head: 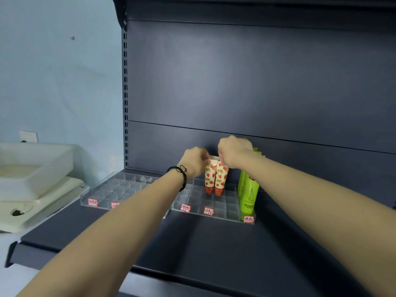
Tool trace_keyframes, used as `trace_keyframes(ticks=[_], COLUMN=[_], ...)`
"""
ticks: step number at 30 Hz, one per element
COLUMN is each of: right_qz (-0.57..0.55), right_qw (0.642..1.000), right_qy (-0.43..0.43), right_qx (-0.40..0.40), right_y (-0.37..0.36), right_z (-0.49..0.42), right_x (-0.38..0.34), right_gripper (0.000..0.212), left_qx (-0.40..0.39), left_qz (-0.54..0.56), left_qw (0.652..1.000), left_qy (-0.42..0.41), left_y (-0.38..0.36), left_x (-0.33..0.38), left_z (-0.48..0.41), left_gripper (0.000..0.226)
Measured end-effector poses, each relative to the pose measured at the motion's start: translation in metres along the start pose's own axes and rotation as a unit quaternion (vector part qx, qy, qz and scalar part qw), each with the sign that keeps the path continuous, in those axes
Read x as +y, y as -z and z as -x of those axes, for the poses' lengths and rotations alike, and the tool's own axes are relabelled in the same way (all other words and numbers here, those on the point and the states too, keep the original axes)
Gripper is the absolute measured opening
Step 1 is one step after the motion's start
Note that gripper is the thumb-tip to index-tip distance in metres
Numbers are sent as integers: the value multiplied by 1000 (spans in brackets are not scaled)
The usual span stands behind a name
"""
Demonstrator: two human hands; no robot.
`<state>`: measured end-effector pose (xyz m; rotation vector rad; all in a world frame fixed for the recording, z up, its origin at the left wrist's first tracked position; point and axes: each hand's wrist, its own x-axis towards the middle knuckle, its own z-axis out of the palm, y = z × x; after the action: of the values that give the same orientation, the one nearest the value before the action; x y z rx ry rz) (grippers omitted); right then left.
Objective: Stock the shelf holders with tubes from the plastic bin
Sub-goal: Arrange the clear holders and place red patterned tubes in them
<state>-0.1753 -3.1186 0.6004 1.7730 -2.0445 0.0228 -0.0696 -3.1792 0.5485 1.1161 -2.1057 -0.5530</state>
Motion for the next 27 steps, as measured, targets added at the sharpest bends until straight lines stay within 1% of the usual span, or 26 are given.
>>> trace_keyframes(ticks=[4,10,13,16,19,21,23,27], right_qz=[20,23,-2,-58,-80,-85,-87,-99], right_qw=[1000,1000,1000,996,988,978,963,929], right_qy=[-7,-10,3,54,127,192,255,357], right_qx=[-5,-8,2,28,39,23,2,-20], right_y=[3,6,10,18,23,23,22,16], right_z=[-4,-6,-1,16,48,74,103,165], right_x=[0,2,4,3,-6,-18,-31,-64], right_gripper=[25,24,21,17,25,35,43,54], left_qx=[8,30,37,38,4,-33,-64,-120], left_qz=[-6,-34,-35,-59,-140,-240,-339,-421], left_qw=[1000,999,999,997,988,967,934,894], left_qy=[-6,-14,-12,-33,-68,-82,-94,-92], left_y=[1,6,12,26,47,64,78,95], left_x=[1,1,1,-1,-5,-6,-7,-11], left_z=[-1,4,12,30,65,100,141,239], left_gripper=[20,26,29,26,18,20,26,35])
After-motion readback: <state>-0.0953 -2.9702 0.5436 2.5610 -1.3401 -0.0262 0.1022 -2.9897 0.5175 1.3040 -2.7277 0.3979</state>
